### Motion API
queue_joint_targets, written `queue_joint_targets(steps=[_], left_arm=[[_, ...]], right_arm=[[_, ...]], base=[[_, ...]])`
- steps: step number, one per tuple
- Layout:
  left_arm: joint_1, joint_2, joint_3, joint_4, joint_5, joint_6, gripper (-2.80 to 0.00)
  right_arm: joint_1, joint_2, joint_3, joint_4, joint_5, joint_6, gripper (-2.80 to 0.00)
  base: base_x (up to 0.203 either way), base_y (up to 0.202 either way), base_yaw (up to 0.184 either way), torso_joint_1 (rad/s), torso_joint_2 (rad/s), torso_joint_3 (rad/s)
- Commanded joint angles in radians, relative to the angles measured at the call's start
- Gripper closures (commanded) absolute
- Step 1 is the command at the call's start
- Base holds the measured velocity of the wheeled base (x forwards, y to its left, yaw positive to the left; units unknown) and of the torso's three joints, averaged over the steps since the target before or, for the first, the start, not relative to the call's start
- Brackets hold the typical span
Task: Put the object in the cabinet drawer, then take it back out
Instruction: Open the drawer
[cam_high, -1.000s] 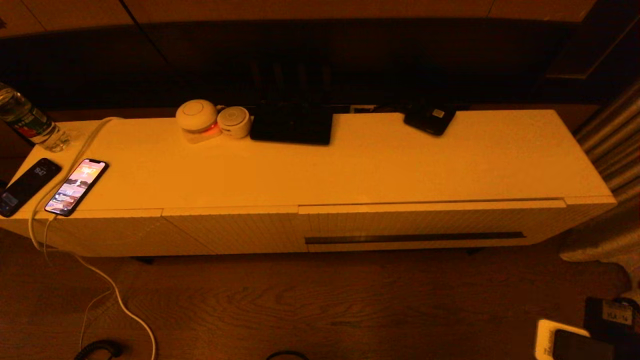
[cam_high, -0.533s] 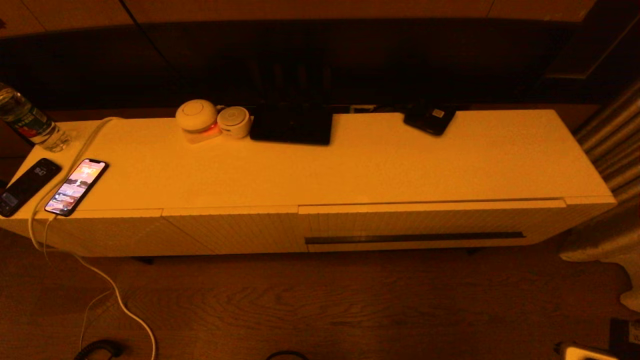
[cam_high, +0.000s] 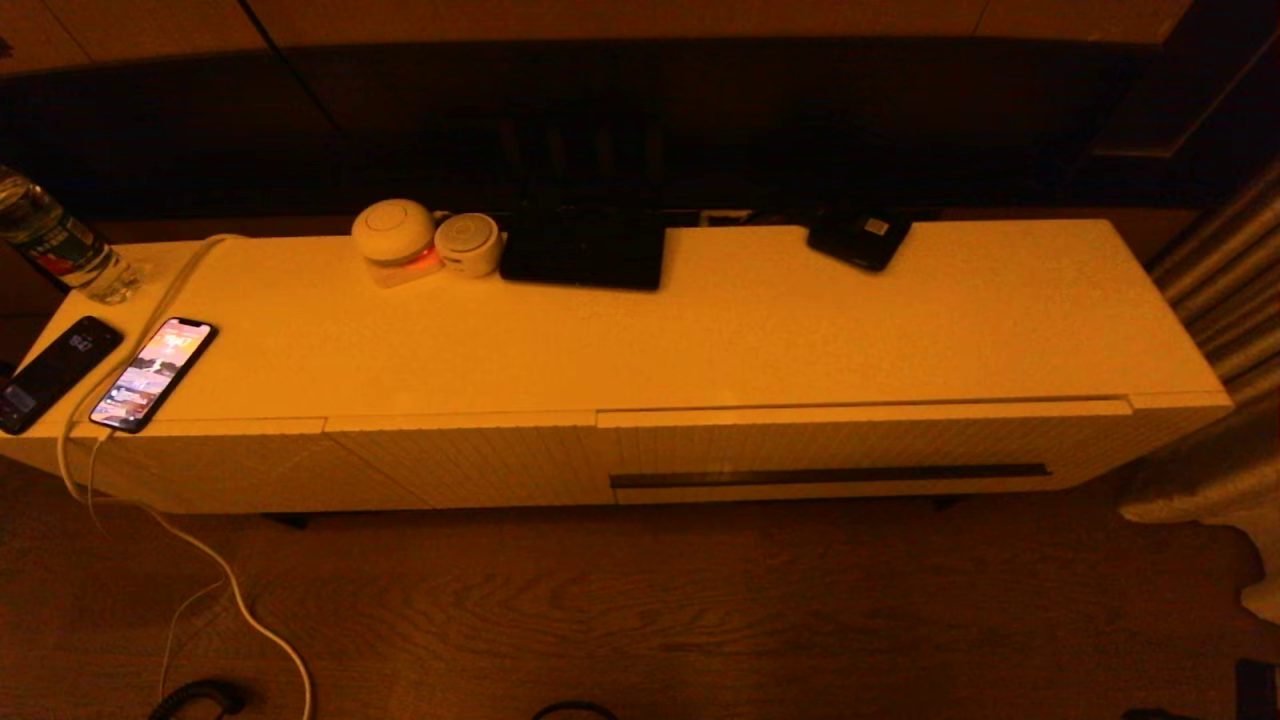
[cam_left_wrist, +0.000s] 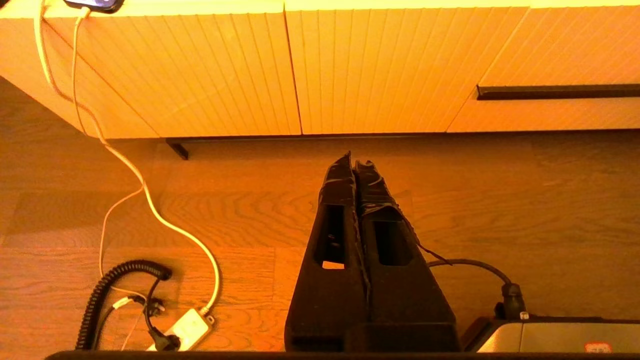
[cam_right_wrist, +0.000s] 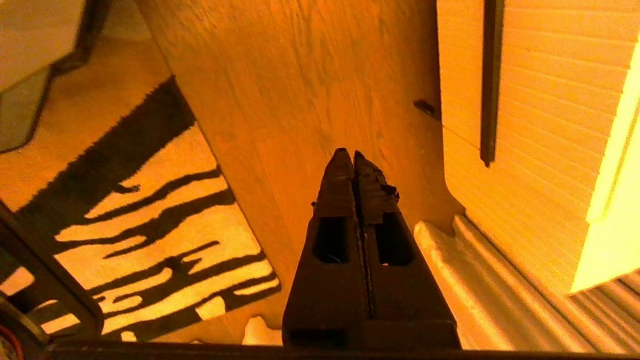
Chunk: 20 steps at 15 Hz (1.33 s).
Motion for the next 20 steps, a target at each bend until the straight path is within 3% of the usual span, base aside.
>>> queue_joint_targets(steps=[1,20], left_arm=[[0.000,0.000,0.000,0.000,0.000,0.000,0.00],[0.000,0.000,0.000,0.000,0.000,0.000,0.00]], right_arm=[[-0.006,0.010,-0.001,0.000,0.008,-0.007,0.00],[-0.007,0.032,0.005,0.003,0.042,-0.057,0.00]], base=[[0.000,0.000,0.000,0.000,0.00,0.000],[0.000,0.000,0.000,0.000,0.00,0.000]])
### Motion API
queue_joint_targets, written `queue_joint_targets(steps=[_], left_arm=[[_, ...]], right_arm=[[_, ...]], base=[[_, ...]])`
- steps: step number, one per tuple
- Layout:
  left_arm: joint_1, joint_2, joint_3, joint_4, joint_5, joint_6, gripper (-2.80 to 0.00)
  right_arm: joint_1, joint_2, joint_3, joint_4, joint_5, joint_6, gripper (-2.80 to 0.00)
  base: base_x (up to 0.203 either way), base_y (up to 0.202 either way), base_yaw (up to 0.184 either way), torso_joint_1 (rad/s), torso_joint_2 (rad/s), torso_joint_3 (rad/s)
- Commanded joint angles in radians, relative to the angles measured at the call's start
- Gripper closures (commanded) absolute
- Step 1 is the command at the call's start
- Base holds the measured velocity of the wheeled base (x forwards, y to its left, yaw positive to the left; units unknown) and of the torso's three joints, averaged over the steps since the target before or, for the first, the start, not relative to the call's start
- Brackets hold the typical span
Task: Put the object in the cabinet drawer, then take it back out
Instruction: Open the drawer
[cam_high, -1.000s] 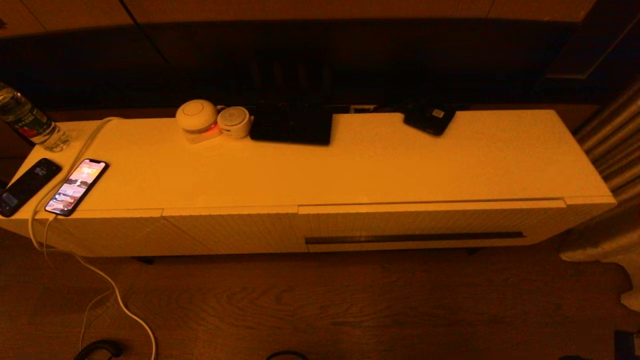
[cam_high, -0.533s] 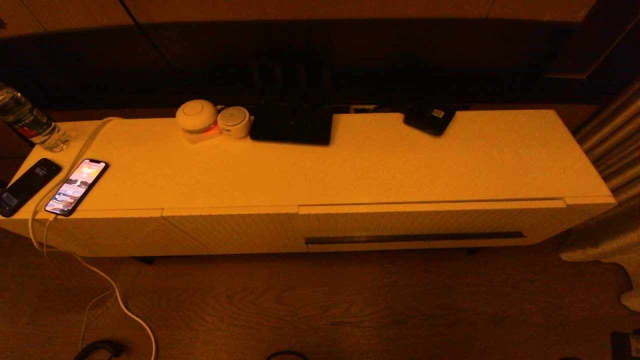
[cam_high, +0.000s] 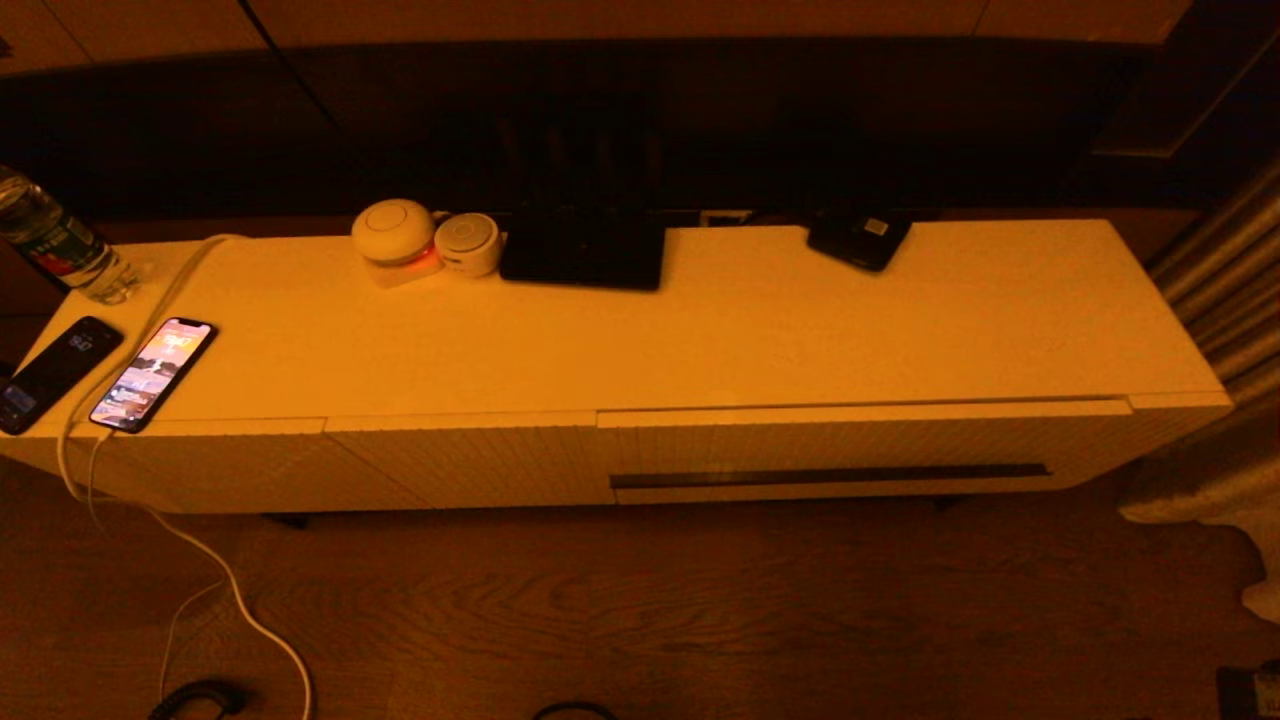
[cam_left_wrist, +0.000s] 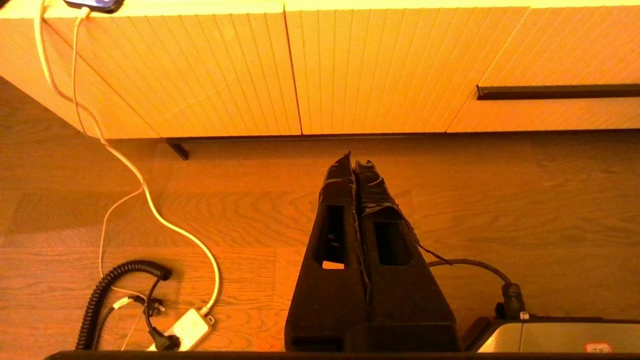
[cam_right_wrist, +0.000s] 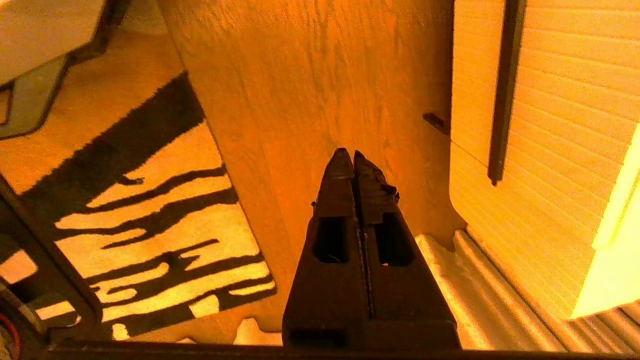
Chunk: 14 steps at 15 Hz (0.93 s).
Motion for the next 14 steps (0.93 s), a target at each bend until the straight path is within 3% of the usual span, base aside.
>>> queue_joint_targets(steps=[1,14], left_arm=[[0.000,0.000,0.000,0.000,0.000,0.000,0.00],[0.000,0.000,0.000,0.000,0.000,0.000,0.00]], right_arm=[[0.000,0.005,0.006,0.001,0.004,-0.006,0.00],[-0.001,0.001,0.022,0.002,0.009,-0.013,0.00]], base=[[0.000,0.000,0.000,0.000,0.00,0.000],[0.000,0.000,0.000,0.000,0.00,0.000]])
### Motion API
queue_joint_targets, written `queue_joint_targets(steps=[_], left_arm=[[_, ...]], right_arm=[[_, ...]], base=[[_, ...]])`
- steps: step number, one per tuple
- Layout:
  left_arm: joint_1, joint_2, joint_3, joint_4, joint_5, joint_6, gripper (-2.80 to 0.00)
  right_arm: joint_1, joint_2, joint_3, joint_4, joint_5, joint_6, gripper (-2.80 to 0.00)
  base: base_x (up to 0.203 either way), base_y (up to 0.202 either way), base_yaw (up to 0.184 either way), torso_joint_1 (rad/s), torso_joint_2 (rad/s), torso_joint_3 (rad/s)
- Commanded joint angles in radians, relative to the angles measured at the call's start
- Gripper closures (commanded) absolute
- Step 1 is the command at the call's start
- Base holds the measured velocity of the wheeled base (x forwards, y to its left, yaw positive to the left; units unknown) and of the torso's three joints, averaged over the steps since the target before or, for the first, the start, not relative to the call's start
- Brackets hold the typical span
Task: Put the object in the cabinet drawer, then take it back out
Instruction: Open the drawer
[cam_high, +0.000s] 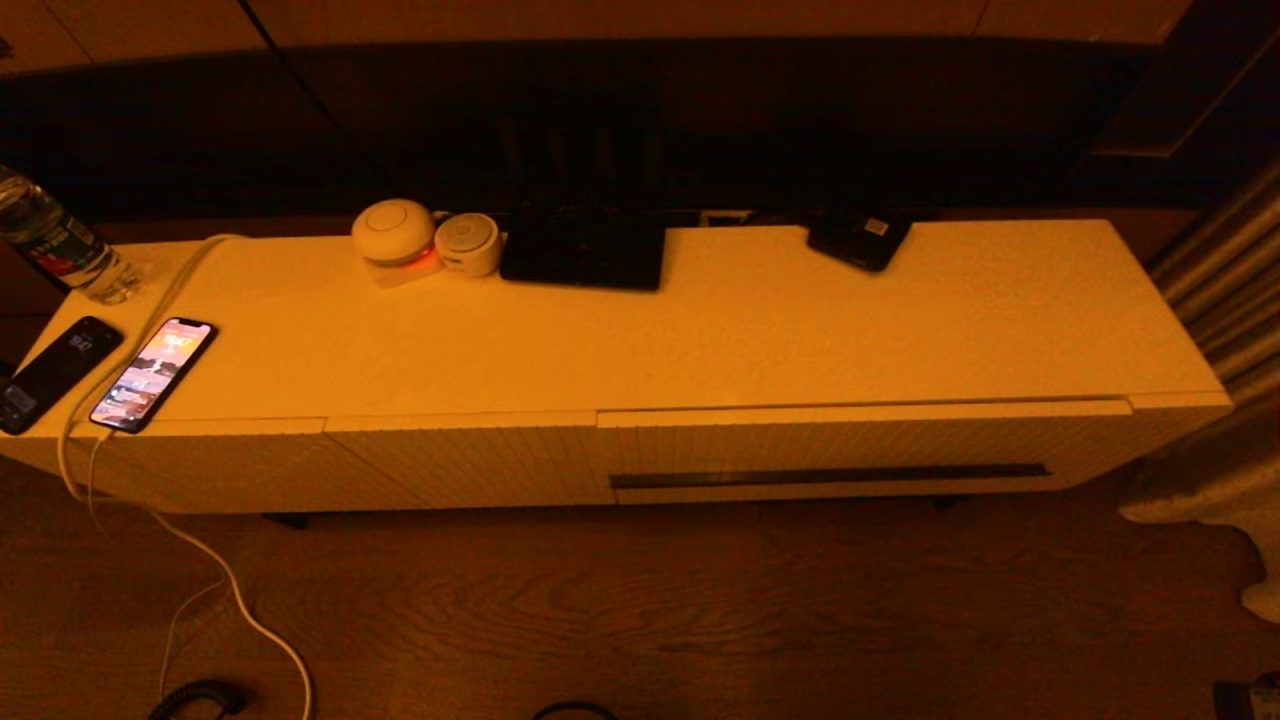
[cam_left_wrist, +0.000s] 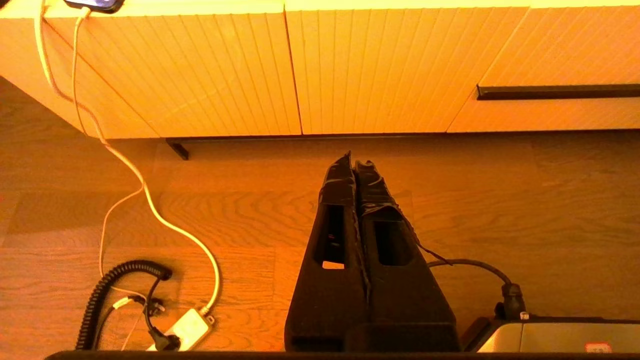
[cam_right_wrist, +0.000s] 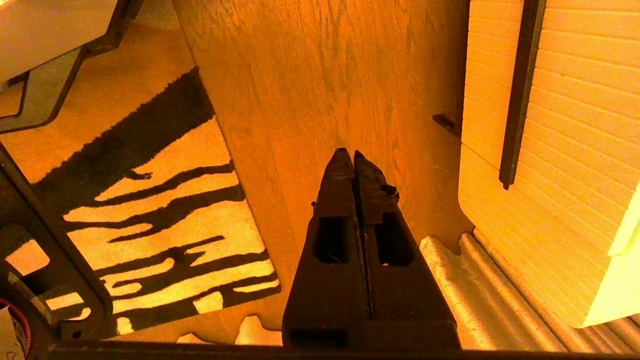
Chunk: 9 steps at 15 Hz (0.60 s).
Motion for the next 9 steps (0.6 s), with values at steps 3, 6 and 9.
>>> queue_joint_targets(steps=[3,6,9], left_arm=[[0.000,0.000,0.000,0.000,0.000,-0.001,0.00],[0.000,0.000,0.000,0.000,0.000,-0.001,0.00],[0.000,0.000,0.000,0.000,0.000,-0.001,0.00]], right_arm=[[0.001,-0.004,0.006,0.000,-0.001,-0.006,0.00],[0.001,-0.009,0.015,0.000,-0.001,-0.006,0.00],[0.001,-0.006,0.015,0.000,-0.001,-0.006,0.00]], base=[[0.000,0.000,0.000,0.000,0.00,0.000],[0.000,0.000,0.000,0.000,0.00,0.000],[0.000,0.000,0.000,0.000,0.00,0.000]])
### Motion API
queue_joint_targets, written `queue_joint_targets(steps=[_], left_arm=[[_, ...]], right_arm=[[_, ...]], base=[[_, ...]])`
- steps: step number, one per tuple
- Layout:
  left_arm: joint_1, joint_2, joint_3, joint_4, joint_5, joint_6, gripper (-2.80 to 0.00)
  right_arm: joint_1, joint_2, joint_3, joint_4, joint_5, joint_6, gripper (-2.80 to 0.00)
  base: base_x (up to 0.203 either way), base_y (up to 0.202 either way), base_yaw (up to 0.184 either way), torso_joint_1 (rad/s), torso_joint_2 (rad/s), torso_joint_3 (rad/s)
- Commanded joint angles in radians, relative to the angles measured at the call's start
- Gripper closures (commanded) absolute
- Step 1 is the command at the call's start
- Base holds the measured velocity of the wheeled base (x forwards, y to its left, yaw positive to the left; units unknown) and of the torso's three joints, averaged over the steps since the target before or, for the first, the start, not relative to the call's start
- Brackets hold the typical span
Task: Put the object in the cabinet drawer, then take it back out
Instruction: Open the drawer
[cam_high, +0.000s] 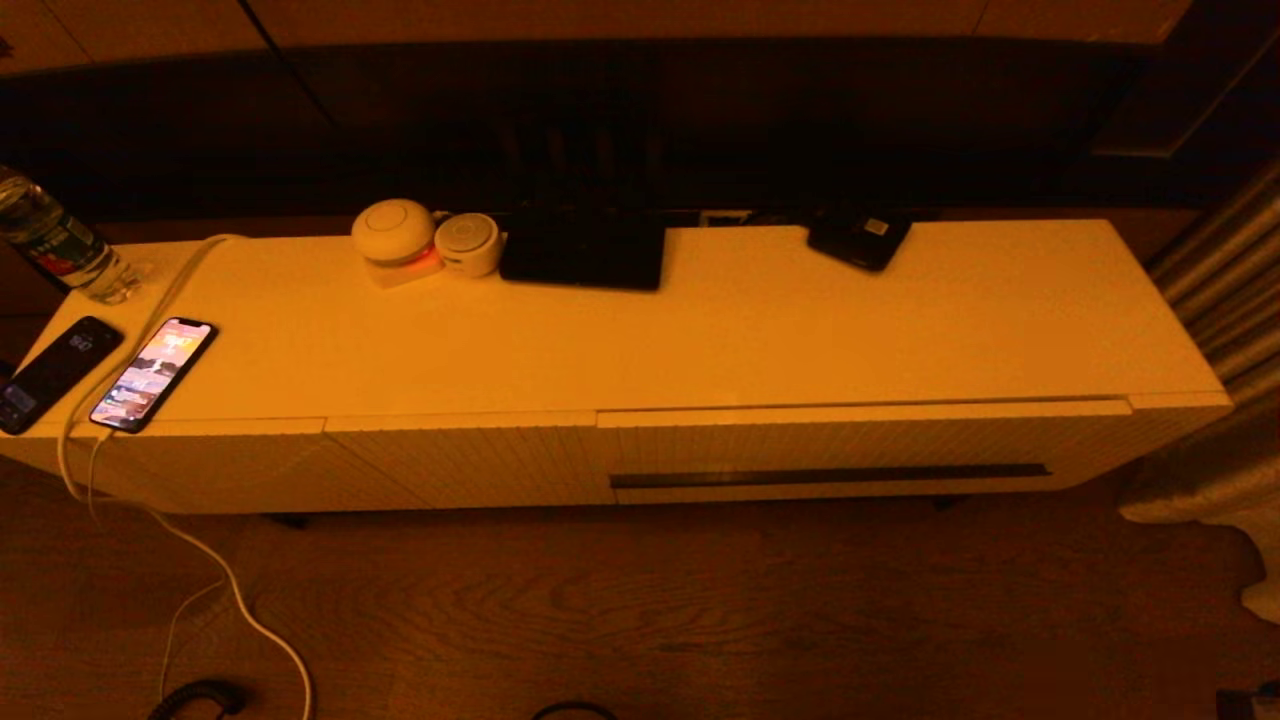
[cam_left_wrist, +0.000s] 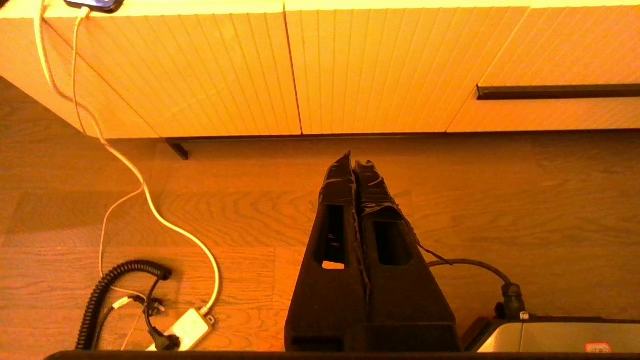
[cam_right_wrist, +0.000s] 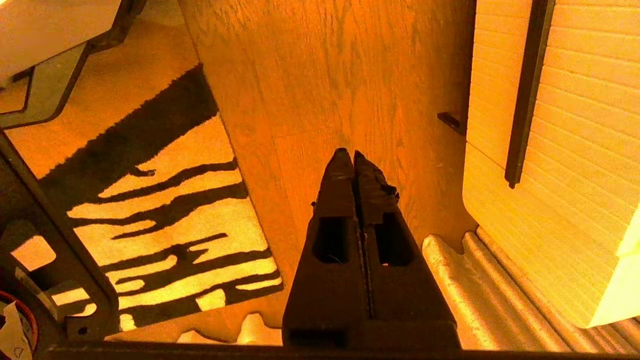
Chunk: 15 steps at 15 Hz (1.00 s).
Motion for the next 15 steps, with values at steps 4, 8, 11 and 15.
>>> queue_joint_targets(steps=[4,8,11,15], left_arm=[[0.000,0.000,0.000,0.000,0.000,0.000,0.00],[0.000,0.000,0.000,0.000,0.000,0.000,0.00],[0.000,0.000,0.000,0.000,0.000,0.000,0.00],[0.000,0.000,0.000,0.000,0.000,0.000,0.00]], right_arm=[[0.001,0.014,-0.009,0.001,0.001,-0.012,0.00],[0.002,0.033,-0.006,0.001,0.031,-0.032,-2.80],[0.001,0.118,-0.048,0.001,0.037,-0.051,-2.80],[0.036,0.300,-0.152,0.000,0.042,-0.070,-2.80]], base=[[0.000,0.000,0.000,0.000,0.00,0.000],[0.000,0.000,0.000,0.000,0.00,0.000],[0.000,0.000,0.000,0.000,0.00,0.000],[0.000,0.000,0.000,0.000,0.00,0.000]])
